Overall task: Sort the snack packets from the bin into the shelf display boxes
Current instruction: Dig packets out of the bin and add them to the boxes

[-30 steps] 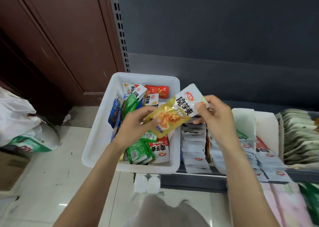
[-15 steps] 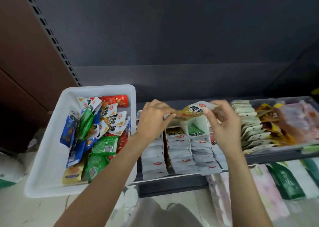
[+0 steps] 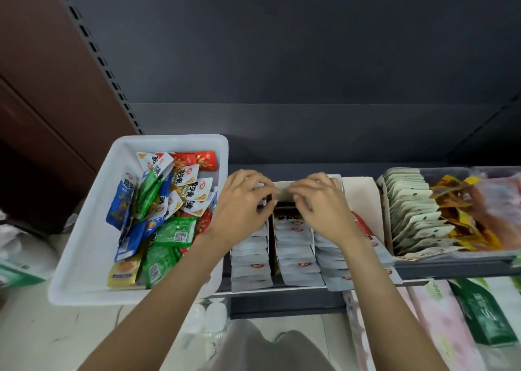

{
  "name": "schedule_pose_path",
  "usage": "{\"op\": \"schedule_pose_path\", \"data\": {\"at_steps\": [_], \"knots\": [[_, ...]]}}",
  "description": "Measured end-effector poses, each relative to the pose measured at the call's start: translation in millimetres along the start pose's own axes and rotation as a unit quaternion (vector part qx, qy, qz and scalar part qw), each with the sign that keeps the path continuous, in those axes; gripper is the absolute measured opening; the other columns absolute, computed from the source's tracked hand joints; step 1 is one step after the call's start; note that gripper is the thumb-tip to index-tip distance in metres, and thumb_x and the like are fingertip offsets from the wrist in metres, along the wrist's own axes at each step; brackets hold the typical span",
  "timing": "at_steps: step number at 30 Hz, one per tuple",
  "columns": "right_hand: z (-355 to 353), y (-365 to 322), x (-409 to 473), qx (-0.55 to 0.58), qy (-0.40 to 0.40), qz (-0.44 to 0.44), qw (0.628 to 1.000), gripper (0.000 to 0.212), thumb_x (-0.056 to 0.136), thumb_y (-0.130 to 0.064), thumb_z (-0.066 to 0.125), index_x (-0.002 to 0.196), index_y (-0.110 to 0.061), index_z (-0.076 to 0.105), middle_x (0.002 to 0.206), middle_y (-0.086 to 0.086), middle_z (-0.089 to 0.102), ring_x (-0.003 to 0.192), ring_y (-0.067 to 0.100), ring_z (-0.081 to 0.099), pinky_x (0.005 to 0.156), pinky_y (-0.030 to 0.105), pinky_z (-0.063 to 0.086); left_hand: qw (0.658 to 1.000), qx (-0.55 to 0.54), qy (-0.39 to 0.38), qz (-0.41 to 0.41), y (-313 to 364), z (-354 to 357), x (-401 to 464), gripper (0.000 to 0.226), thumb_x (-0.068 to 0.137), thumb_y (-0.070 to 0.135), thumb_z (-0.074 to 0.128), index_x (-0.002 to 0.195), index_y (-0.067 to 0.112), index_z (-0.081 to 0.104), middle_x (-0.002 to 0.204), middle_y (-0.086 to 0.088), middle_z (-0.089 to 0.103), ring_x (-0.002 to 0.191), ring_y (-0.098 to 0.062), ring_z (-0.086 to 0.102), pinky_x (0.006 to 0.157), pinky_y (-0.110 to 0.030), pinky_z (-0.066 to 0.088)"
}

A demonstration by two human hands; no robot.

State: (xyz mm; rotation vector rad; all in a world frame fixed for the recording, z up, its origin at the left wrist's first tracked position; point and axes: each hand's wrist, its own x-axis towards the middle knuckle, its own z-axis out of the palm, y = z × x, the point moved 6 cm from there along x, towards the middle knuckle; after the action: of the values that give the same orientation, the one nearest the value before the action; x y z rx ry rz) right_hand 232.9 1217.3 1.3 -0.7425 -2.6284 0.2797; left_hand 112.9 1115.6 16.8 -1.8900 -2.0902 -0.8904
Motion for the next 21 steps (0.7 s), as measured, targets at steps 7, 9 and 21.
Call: {"op": "schedule_pose_path", "data": {"at_steps": [7,9,21], "knots": [[-30,-94,2,0.238,0.084,-0.033,0.967,0.029,0.092,-0.019,0.044,0.104,-0.014,0.07,0.09,-0.006,0.07,0.082,0.01,0.063,0.074,0.027,0.051,0.981,0.007,0.155,-0.116,-50,-78,-76,0.015,0.088,0.025,0.053,0.083,0.013,0.059,0.067,0.002,0.056,0.064,-0.015,0.05,0.057,-0.028,0.039],[-4,-129,11,0.266,0.018,-0.061,0.962,0.025,0.093,-0.019,0.048,0.104,-0.015,0.07,0.094,-0.006,0.071,0.083,0.008,0.066,0.073,0.027,0.055,0.979,0.045,0.084,-0.179,-85,-78,-102,0.016,0.084,0.028,0.055,0.083,0.015,0.063,0.068,0.006,0.059,0.067,-0.014,0.053,0.058,-0.025,0.043],[170,-220,39,-0.128,-0.313,-0.135,0.931,0.048,0.089,-0.014,0.062,0.131,-0.006,0.041,0.118,0.014,0.055,0.107,0.031,0.056,0.081,0.041,0.049,0.904,0.128,-0.213,-0.348,-178,-63,-170,0.042,0.089,0.037,0.056,0.129,0.027,0.051,0.12,0.001,0.057,0.116,-0.019,0.046,0.089,-0.032,0.043]]}}
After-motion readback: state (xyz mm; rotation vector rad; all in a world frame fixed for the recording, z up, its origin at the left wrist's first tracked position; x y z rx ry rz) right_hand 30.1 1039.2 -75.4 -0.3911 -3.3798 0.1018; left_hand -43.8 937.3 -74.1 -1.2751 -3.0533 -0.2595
